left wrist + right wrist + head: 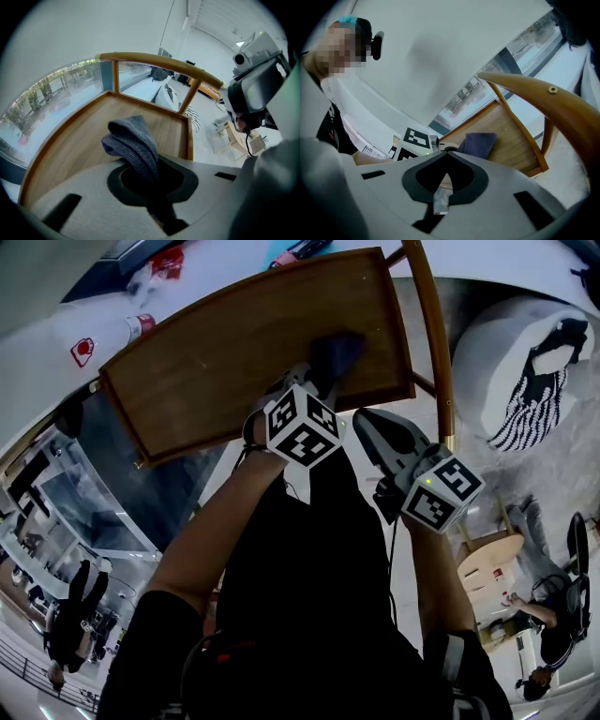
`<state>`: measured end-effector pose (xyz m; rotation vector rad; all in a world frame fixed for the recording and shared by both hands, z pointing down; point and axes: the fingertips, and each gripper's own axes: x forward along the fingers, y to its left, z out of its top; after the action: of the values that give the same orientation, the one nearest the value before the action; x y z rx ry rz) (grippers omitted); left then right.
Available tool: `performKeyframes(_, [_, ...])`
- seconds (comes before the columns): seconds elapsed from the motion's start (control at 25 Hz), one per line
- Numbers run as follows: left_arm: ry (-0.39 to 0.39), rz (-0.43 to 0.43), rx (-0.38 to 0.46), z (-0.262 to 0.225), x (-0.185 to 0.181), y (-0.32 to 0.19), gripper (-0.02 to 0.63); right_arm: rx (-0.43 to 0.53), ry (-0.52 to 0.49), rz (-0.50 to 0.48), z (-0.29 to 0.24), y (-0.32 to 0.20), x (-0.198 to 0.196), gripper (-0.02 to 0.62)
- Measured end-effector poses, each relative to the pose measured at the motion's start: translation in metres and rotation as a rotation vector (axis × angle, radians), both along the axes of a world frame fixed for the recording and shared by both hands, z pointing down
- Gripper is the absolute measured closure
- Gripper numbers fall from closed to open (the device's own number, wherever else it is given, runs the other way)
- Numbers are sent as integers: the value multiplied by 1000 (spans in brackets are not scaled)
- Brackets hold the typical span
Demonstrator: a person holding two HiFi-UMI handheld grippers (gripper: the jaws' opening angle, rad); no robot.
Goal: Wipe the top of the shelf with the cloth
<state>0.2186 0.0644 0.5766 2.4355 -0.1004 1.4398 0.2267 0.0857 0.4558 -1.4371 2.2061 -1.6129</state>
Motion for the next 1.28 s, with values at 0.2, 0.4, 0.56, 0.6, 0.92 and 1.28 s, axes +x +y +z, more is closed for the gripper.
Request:
performKeyframes(0.2, [13, 20, -4, -1, 12, 3, 557, -5, 4, 15, 1, 4, 7, 591])
performKeyframes(0.4, [35, 42, -17, -2, 23, 8, 557, -7, 9, 31, 0, 5, 13, 591])
performKeyframes(0.56, [52, 56, -31, -4, 29, 13, 557, -8, 16, 39, -1, 5, 17, 591])
performKeyframes(0.6, [60, 59, -36, -5, 30, 15, 557, -8, 18, 40, -1, 5, 17, 591])
performKeyframes(0.92, [122, 50, -44, -27, 20, 8, 557, 4, 30, 18, -11, -10, 4, 591])
performKeyframes(1.28, [166, -31, 14, -59, -24, -38, 557, 43, 54, -43, -32, -39, -32, 591])
